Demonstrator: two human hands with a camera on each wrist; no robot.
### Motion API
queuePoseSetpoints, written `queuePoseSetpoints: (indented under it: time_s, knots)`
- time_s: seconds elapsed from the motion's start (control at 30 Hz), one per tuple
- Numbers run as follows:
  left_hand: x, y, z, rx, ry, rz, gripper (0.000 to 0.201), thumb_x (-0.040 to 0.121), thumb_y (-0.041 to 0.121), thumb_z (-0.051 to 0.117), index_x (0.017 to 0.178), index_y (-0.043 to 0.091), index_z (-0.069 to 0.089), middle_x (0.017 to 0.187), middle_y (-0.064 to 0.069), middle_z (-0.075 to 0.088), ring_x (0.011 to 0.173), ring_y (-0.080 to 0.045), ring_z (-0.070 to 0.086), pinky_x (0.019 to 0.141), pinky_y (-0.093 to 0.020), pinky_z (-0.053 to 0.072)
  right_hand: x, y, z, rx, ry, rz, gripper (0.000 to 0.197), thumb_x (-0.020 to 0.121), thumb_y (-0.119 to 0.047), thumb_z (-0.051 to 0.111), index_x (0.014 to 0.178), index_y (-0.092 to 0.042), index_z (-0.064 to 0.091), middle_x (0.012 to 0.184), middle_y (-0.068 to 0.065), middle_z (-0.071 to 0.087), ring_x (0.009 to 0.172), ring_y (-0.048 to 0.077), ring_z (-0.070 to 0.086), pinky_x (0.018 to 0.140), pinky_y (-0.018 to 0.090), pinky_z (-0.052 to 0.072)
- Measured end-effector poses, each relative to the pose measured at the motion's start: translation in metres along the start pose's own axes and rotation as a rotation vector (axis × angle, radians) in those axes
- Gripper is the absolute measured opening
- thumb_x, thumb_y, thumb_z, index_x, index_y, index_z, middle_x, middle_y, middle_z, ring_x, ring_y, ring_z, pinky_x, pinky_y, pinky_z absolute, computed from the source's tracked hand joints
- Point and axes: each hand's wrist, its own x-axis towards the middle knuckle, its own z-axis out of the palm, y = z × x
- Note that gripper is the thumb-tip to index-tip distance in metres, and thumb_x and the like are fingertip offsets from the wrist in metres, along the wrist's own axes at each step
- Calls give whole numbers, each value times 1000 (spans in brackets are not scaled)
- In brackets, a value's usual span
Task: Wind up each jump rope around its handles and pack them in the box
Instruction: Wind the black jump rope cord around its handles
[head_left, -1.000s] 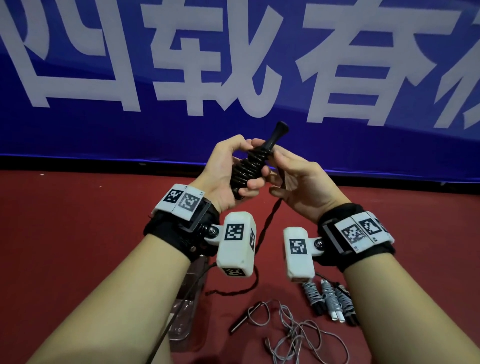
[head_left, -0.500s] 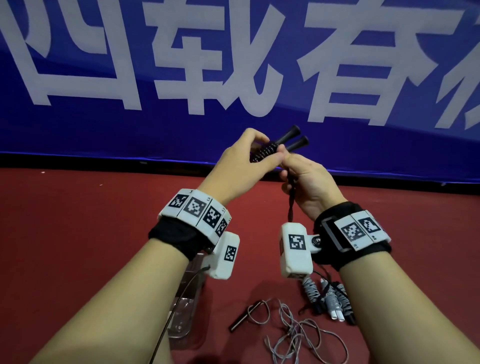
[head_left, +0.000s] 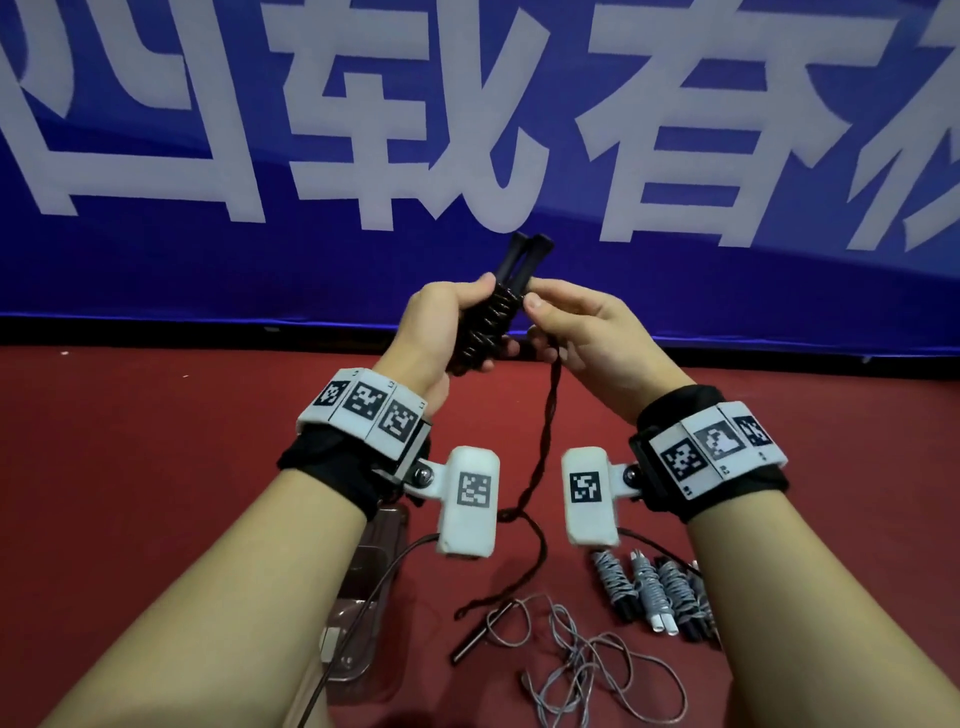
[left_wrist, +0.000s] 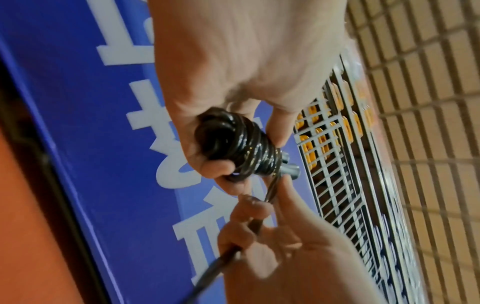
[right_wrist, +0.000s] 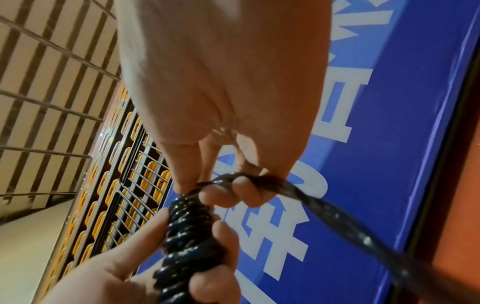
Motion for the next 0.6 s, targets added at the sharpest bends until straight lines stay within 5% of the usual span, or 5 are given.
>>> queuePoseSetpoints:
  time_s: [0.13, 0.23, 0.33, 0.47, 0.6]
  knots:
    - [-5, 7, 0, -138, -109, -149, 32, 93, 31, 52, 103, 5, 69, 82, -9, 65, 57, -26, 61, 43, -24, 33, -1, -1, -2, 124, -53, 9, 56, 96, -18, 65, 148, -10, 46, 113, 3, 69, 68, 11, 54, 64, 25, 44]
    - [-11, 11, -3, -181, -233, -264, 32, 94, 33, 50, 93, 4, 64, 78, -9, 65, 56, -24, 58, 43, -22, 30, -6, -1, -4, 70, -160, -19, 45, 95, -27, 62, 136, -9, 60, 97, -1, 70, 68, 16, 45, 61, 23, 40]
    - [-15, 13, -5, -169, -326, -309, 35, 96, 35, 49, 97, 5, 65, 81, -10, 66, 58, -24, 59, 42, -22, 33, -7, 1, -7, 30, -100, -56, 42, 90, -34, 70, 125, -9, 70, 105, 10, 71, 77, 29, 44, 62, 24, 42]
    - [-13, 8, 7, 72, -221, -85, 29, 102, 37, 49, 102, 12, 63, 89, -12, 71, 69, -28, 67, 52, -31, 47, -8, 1, -6, 88, 86, -42, 38, 78, -35, 75, 103, -5, 75, 93, 14, 67, 61, 14, 55, 59, 23, 44]
    - [-4, -4, 7, 361, -62, 225, 32, 88, 50, 67, 99, 20, 69, 99, -8, 74, 88, -29, 72, 77, -43, 57, -7, 5, -6, 79, 221, -13, 24, 81, -32, 81, 90, -10, 77, 81, 4, 72, 61, 13, 59, 61, 26, 44]
